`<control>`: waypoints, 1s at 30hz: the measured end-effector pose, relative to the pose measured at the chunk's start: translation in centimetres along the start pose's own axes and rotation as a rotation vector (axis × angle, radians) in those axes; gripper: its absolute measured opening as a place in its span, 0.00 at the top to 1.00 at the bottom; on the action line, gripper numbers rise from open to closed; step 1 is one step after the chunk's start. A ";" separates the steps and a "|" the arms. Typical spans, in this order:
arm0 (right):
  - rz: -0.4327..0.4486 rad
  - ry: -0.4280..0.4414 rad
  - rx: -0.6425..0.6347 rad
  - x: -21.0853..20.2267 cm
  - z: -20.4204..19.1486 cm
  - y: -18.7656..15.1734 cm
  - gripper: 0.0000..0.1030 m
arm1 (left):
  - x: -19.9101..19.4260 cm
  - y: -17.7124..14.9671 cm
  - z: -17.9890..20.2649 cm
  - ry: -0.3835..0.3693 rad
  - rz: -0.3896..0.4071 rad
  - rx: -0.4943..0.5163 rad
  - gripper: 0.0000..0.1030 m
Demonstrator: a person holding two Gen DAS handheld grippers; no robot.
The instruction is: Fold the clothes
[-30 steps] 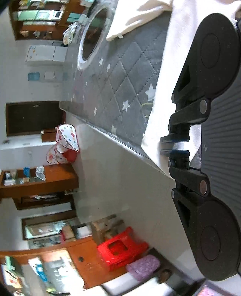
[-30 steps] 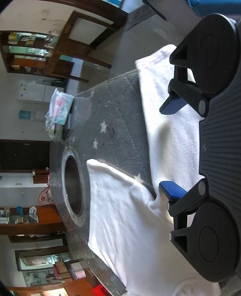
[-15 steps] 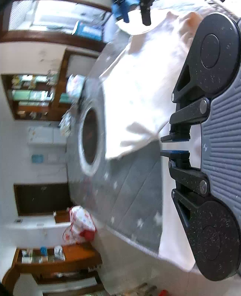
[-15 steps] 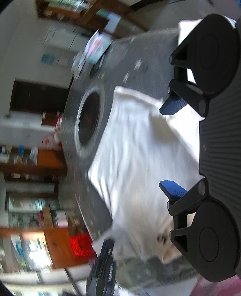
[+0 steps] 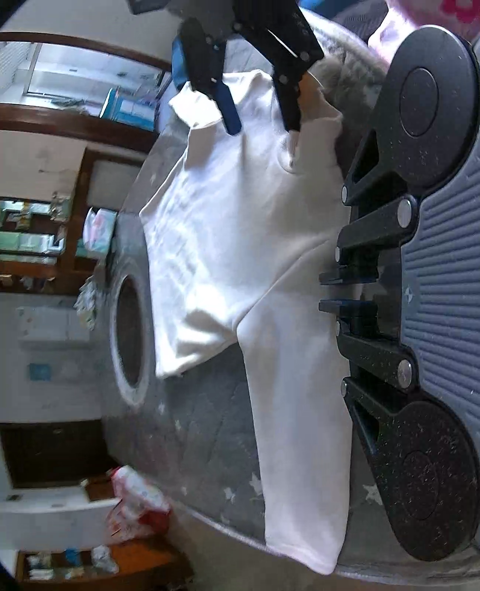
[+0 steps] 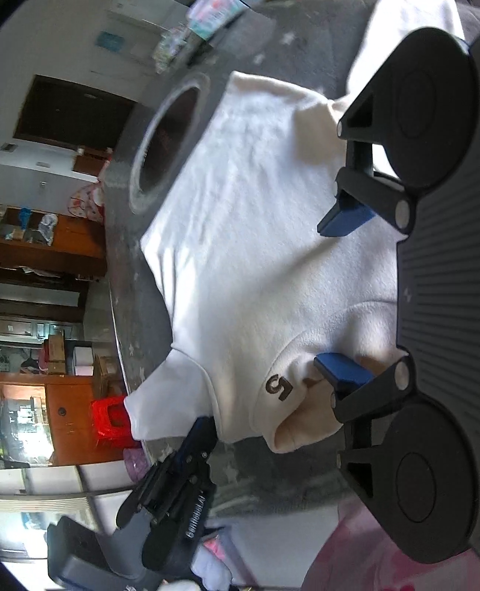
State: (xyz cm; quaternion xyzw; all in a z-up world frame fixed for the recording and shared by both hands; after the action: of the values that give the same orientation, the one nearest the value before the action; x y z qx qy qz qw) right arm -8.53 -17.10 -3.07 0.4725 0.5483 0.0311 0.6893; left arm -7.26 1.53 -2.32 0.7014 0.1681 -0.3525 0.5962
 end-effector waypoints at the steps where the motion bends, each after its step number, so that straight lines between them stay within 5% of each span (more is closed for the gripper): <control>1: -0.001 0.009 -0.004 -0.1 -0.1 -0.1 0.32 | 0.0 0.9 -0.3 -0.004 0.015 -0.014 0.90; 12: -0.005 0.018 -0.010 0.0 0.5 0.1 0.31 | 7.2 8.5 -2.0 -0.069 0.031 -0.263 0.93; 21: -0.008 0.023 0.004 -0.1 0.7 -0.1 0.30 | 10.6 7.7 -4.3 0.099 0.015 -0.231 0.97; 30: -0.008 0.025 0.014 -0.3 1.2 -0.5 0.27 | 10.6 9.8 -3.4 0.036 0.039 -0.253 0.96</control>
State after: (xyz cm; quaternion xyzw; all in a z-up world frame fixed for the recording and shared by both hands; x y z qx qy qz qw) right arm -7.98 -18.30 -3.22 0.4748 0.5588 0.0304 0.6793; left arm 7.49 0.56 -2.50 0.6300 0.2082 -0.3041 0.6836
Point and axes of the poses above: each gripper's, at about its wrist camera, not at the fingertips, and x roughly the way its jaws point, z to its right, y to its top, the point moved 8 cm from there along x, roughly the way its jaws point, and after that the axes turned 9 degrees about y, right-handed, at the moved point
